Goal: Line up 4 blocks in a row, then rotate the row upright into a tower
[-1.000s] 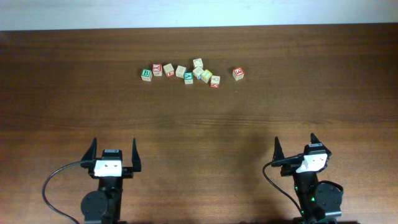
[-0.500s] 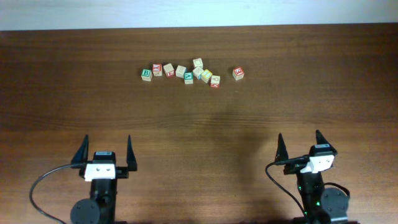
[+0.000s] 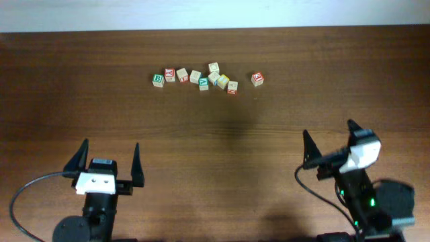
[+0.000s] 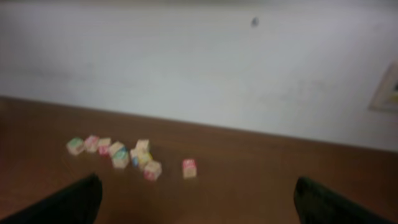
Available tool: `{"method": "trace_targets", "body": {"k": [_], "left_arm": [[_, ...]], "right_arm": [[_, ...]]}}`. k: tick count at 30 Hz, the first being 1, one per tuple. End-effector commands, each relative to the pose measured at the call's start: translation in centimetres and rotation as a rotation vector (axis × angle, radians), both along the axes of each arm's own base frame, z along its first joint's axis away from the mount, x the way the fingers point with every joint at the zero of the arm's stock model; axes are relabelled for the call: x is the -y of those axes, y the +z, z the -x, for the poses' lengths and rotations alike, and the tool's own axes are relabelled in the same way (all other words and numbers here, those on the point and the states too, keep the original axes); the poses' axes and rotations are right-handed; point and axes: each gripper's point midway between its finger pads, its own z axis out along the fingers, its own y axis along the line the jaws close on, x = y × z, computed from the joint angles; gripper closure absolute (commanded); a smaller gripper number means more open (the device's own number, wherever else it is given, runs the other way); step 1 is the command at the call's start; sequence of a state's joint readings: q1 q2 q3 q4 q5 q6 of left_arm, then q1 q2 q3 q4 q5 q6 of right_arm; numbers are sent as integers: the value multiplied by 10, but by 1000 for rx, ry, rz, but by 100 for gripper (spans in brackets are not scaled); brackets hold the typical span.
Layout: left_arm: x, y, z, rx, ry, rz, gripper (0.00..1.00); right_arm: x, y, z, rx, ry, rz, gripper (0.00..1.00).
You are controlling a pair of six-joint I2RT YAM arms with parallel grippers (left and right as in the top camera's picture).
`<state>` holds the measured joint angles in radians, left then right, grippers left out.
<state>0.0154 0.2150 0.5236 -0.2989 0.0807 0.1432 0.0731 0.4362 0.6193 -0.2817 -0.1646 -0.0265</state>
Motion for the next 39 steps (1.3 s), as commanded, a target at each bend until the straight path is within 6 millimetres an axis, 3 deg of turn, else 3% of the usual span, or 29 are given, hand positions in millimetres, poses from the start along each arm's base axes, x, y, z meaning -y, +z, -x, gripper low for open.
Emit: {"method": "trace_targets", "body": {"k": [1, 5, 9, 12, 14, 15, 17, 19, 21, 24, 25, 29, 32, 35, 39], "left_arm": [[10, 18, -9, -46, -62, -18, 1], [14, 28, -50, -227, -90, -7, 1], [13, 20, -104, -507, -92, 9, 1], [13, 0, -154, -789, -106, -7, 1], [17, -29, -191, -941, -135, 18, 1], [20, -51, -201, -994, -151, 31, 1], [26, -73, -204, -1062, -181, 63, 1], [28, -87, -206, -1102, -194, 76, 1], [28, -89, -207, -1105, -193, 76, 1], [28, -89, -207, -1105, -193, 76, 1], [28, -89, -207, -1106, -193, 76, 1], [28, -89, -207, -1106, -193, 76, 1], [28, -89, -207, -1106, -193, 76, 1], [28, -89, -207, -1106, -193, 76, 1], [28, -89, -206, -1106, -193, 76, 1]], "right_arm": [[-17, 15, -20, -122, 89, -11, 2], [-36, 11, -71, -426, 173, -29, 2], [-52, -21, -128, -724, 226, -62, 2], [-55, -46, -170, -851, 221, -64, 2], [-58, -70, -207, -876, 222, -67, 2], [-60, -81, -231, -830, 222, -65, 2], [-73, -97, -252, -811, 268, -106, 2], [-75, -133, -266, -845, 222, -60, 4], [-79, -169, -275, -880, 152, 24, 10], [-92, -205, -282, -895, 91, 145, 15], [-99, -213, -284, -889, 65, 191, 16], [-98, -197, -294, -903, -9, 270, 19], [-96, -221, -292, -961, -15, 290, 21], [-95, -258, -294, -1006, -16, 303, 26], [-87, -274, -300, -1013, -35, 302, 33]]}}
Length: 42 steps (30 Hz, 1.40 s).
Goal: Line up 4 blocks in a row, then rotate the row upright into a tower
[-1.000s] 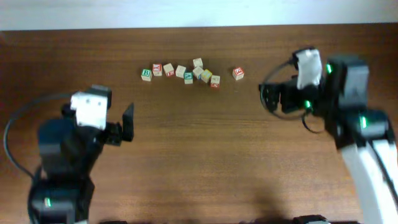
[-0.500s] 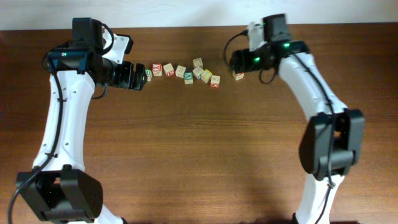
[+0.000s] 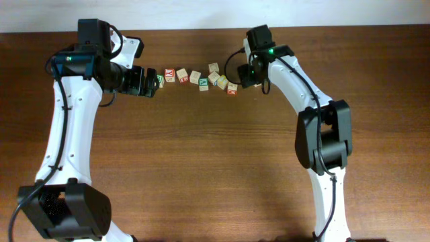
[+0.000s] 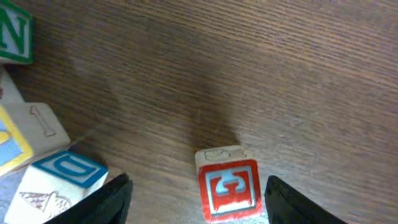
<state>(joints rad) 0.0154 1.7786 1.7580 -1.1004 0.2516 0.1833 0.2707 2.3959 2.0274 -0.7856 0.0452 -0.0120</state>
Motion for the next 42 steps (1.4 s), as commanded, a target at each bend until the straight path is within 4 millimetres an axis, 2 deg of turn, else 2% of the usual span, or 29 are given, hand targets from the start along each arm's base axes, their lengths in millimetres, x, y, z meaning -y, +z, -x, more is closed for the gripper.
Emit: {"method": "trace_targets", "body": {"k": [1, 2, 6, 10, 11, 14, 16, 17, 20, 22, 24, 26, 27, 28, 29, 30, 32, 34, 35, 36, 38, 40, 42], "left_arm": [[2, 4, -3, 14, -14, 9, 1], [2, 4, -3, 14, -14, 9, 1], [2, 4, -3, 14, -14, 9, 1], [2, 4, -3, 14, -14, 9, 1], [2, 4, -3, 14, -14, 9, 1], [2, 4, -3, 14, -14, 9, 1], [2, 4, -3, 14, -14, 9, 1], [2, 4, -3, 14, -14, 9, 1], [2, 4, -3, 14, -14, 9, 1], [2, 4, -3, 14, -14, 9, 1], [2, 4, -3, 14, -14, 9, 1], [2, 4, -3, 14, -14, 9, 1], [2, 4, -3, 14, -14, 9, 1], [2, 4, -3, 14, -14, 9, 1], [2, 4, -3, 14, -14, 9, 1], [2, 4, -3, 14, -14, 9, 1], [2, 4, -3, 14, -14, 9, 1], [2, 4, -3, 14, -14, 9, 1], [2, 4, -3, 14, -14, 9, 1], [2, 4, -3, 14, -14, 9, 1], [2, 4, -3, 14, -14, 9, 1], [2, 4, -3, 14, -14, 9, 1], [2, 4, -3, 14, -14, 9, 1]], "right_arm": [[13, -14, -6, -6, -24, 21, 36], [15, -20, -5, -17, -28, 24, 40], [16, -20, -6, -15, -30, 23, 53], [20, -12, 9, -89, -78, 23, 69], [21, -2, 13, -112, -107, 15, 73], [15, 38, 24, -161, -109, -21, 74], [10, 65, 45, -234, -122, -66, 74], [5, 77, 65, -312, -137, -108, 74], [14, 75, 101, -461, -172, -70, 76], [25, 83, 115, -507, -191, -58, 81], [18, 111, 120, -471, -144, -131, 84], [17, 155, 134, -393, -125, -167, 83], [20, 170, 146, -377, -115, -169, 83], [28, 185, 172, -374, -112, -164, 83], [35, 189, 190, -383, -119, -144, 83], [40, 187, 205, -392, -124, -130, 83], [42, 165, 206, -395, -143, -128, 83], [48, 113, 192, -376, -227, -95, 82], [53, 96, 189, -368, -259, -77, 82], [56, 65, 188, -359, -279, -64, 82], [63, 23, 192, -343, -287, -34, 75], [68, -4, 193, -326, -296, -31, 73], [77, -14, 194, -332, -321, -28, 73]]}}
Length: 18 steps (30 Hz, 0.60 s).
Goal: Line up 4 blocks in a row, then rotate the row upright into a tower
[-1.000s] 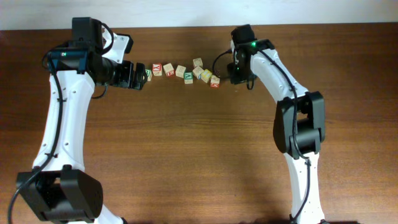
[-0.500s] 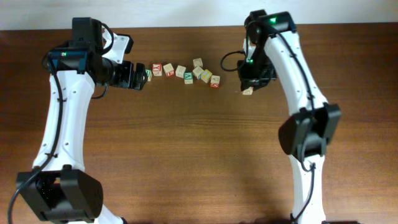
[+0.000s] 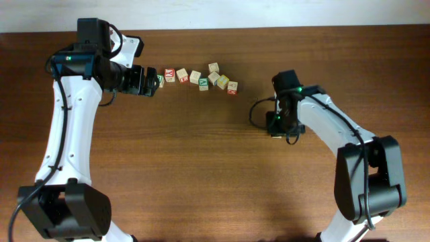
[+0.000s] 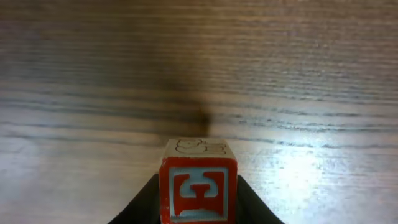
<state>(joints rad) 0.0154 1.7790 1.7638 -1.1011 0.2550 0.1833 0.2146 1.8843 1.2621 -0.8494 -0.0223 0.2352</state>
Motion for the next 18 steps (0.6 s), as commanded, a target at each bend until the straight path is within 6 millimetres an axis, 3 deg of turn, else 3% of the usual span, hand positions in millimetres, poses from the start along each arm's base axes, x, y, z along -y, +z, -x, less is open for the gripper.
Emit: {"method": "trace_targets", "body": {"k": [1, 3, 9, 12, 14, 15, 18], "left_arm": [[2, 3, -3, 10, -13, 6, 1], [2, 3, -3, 10, -13, 6, 1], [2, 3, -3, 10, -13, 6, 1], [2, 3, -3, 10, -13, 6, 1], [2, 3, -3, 10, -13, 6, 1], [2, 2, -3, 9, -13, 6, 1], [2, 3, -3, 10, -13, 6, 1]], "right_arm": [[17, -7, 0, -8, -46, 29, 73], [18, -13, 0, -19, -44, 39, 72], [19, -16, 5, -42, -43, 43, 55], [19, -7, 2, -47, -41, 44, 49], [14, 31, -18, -15, -38, 33, 43], [2, 64, -37, 39, -32, -22, 41], [-31, 117, -75, 178, -44, -206, 40]]}}
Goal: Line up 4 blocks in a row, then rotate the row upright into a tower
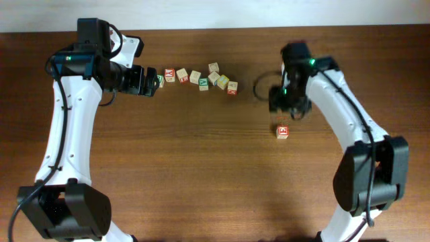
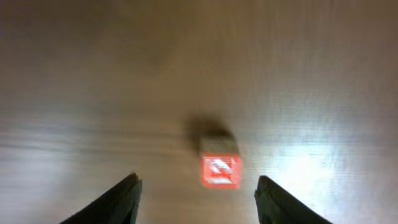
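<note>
A red lettered block lies alone on the wooden table, right of centre. In the right wrist view the same red block is blurred and lies on the wood beyond my fingers. My right gripper hovers just behind the block, open and holding nothing. The other blocks form a ragged row at the back. My left gripper sits at the row's left end against a green block. From overhead I cannot make out whether its jaws grip that block.
The row holds several small lettered cubes, among them a red-and-white one, a green one and a yellow one. The table's back edge runs close behind them. A cable loops beside the right arm.
My right gripper was shut on the red block low over the table. It now stands open, drawn back toward the rear, and the block rests on the wood. The left arm is unchanged.
Both arms first sat folded at the front edge, grippers open, with the red block at the row's right end. Then the left gripper was at the green block and the right one open around the red block. The red block then was held nearer mid-table, where it now lies free.
</note>
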Available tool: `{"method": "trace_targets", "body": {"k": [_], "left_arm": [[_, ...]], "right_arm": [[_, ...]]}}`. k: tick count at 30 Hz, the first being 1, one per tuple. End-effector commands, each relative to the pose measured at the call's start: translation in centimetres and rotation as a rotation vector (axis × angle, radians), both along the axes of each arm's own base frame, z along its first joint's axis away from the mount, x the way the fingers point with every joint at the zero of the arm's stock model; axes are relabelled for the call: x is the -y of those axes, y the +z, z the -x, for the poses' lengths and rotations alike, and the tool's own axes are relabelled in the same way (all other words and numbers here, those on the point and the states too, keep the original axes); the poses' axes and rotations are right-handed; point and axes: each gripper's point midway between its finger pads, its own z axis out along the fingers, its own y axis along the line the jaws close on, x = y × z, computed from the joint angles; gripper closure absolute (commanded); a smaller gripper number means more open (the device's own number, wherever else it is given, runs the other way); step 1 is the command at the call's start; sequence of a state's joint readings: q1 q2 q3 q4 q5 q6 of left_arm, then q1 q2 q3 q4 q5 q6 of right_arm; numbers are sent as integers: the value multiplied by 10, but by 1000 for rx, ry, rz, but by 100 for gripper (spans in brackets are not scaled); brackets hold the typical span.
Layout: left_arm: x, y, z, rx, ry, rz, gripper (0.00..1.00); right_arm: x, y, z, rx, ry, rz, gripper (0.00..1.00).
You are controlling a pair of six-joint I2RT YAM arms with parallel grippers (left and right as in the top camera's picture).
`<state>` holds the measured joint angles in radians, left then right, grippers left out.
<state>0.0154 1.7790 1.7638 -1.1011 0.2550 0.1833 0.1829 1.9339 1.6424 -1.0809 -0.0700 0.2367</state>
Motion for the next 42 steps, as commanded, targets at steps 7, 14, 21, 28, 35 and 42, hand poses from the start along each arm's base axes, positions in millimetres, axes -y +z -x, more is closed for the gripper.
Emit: {"method": "trace_targets", "body": {"k": [7, 14, 21, 28, 35, 42], "left_arm": [[2, 3, -3, 10, -13, 6, 1], [2, 3, -3, 10, -13, 6, 1], [2, 2, -3, 9, -13, 6, 1], [2, 2, -3, 9, -13, 6, 1], [2, 3, -3, 10, -13, 6, 1], [2, 2, -3, 9, -13, 6, 1]], "right_arm": [[-115, 32, -101, 332, -102, -274, 39], [-116, -49, -129, 344, -133, -60, 40], [-128, -83, -127, 299, -55, -79, 48], [-130, -90, -116, 249, -42, -90, 60], [-130, -92, -112, 229, -46, -95, 70], [-130, -92, -112, 227, -46, -93, 70]]}}
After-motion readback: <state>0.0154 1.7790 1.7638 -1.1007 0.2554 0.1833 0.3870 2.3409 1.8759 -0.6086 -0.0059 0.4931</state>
